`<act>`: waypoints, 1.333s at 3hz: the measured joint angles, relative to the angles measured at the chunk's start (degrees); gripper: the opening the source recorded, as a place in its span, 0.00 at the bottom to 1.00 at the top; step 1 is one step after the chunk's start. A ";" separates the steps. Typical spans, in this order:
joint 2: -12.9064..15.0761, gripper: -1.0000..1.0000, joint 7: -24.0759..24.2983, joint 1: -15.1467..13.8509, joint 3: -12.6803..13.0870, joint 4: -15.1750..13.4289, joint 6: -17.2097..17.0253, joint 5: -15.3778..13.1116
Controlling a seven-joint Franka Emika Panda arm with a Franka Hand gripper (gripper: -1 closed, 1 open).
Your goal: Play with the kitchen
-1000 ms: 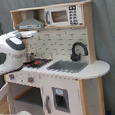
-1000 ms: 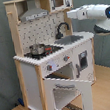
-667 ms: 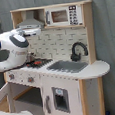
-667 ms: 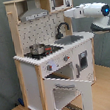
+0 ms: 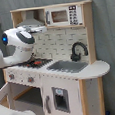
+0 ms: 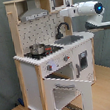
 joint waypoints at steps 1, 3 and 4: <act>2.67 1.00 -0.78 -4.02 2.81 2.70 0.01 -0.01; 6.52 1.00 -1.46 -12.44 8.67 9.12 0.13 -0.01; 8.01 1.00 -1.46 -16.03 11.56 12.81 0.07 -0.01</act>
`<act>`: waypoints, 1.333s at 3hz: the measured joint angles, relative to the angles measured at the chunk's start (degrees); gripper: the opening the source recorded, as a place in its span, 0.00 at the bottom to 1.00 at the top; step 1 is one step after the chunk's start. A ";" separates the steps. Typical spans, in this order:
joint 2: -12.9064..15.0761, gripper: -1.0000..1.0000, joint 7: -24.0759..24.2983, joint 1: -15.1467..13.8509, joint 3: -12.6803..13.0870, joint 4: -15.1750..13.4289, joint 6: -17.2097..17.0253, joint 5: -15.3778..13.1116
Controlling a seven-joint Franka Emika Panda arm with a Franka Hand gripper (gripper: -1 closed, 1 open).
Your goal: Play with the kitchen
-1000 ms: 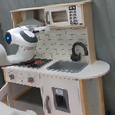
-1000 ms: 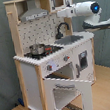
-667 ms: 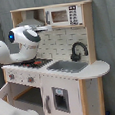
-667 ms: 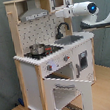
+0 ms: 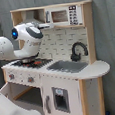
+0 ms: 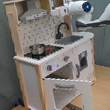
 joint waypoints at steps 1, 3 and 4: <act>3.92 1.00 0.00 -1.73 1.81 3.66 -0.02 0.02; 6.24 0.00 0.00 -3.72 4.83 6.93 -0.45 0.02; 6.76 0.00 -0.08 -4.01 4.78 6.92 -0.53 0.02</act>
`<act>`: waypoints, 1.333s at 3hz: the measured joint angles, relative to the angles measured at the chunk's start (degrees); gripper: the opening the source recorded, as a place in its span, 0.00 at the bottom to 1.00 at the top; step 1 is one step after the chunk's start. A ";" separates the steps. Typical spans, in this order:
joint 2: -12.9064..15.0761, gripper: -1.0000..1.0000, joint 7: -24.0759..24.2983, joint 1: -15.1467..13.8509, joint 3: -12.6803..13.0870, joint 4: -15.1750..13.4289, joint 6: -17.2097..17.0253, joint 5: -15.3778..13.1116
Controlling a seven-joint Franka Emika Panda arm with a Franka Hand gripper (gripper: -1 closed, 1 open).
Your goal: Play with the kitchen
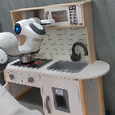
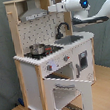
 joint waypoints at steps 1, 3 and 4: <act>0.09 0.00 -0.07 4.09 -3.58 -2.40 0.18 0.00; 0.04 0.00 -0.53 12.73 -10.26 -7.13 1.13 -0.02; -0.07 0.00 -1.59 16.31 -13.28 -9.64 3.07 -0.07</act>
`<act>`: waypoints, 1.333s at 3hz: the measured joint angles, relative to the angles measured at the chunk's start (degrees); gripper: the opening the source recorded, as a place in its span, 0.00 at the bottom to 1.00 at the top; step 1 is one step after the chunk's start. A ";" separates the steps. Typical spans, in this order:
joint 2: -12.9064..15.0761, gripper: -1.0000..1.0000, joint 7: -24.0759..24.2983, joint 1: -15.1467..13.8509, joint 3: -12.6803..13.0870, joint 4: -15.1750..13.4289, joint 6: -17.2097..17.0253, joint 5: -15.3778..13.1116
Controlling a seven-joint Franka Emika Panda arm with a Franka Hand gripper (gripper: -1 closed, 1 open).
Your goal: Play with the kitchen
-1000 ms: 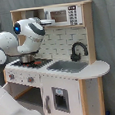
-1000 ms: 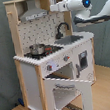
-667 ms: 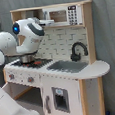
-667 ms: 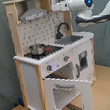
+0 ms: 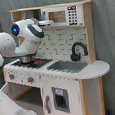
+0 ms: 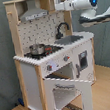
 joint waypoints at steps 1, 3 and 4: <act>-0.02 0.00 -1.23 3.74 -3.09 -2.32 1.58 -0.04; -1.35 0.00 -2.22 8.33 -8.15 -7.70 8.88 -0.32; -1.47 0.00 -2.56 9.40 -9.18 -8.41 9.45 -0.36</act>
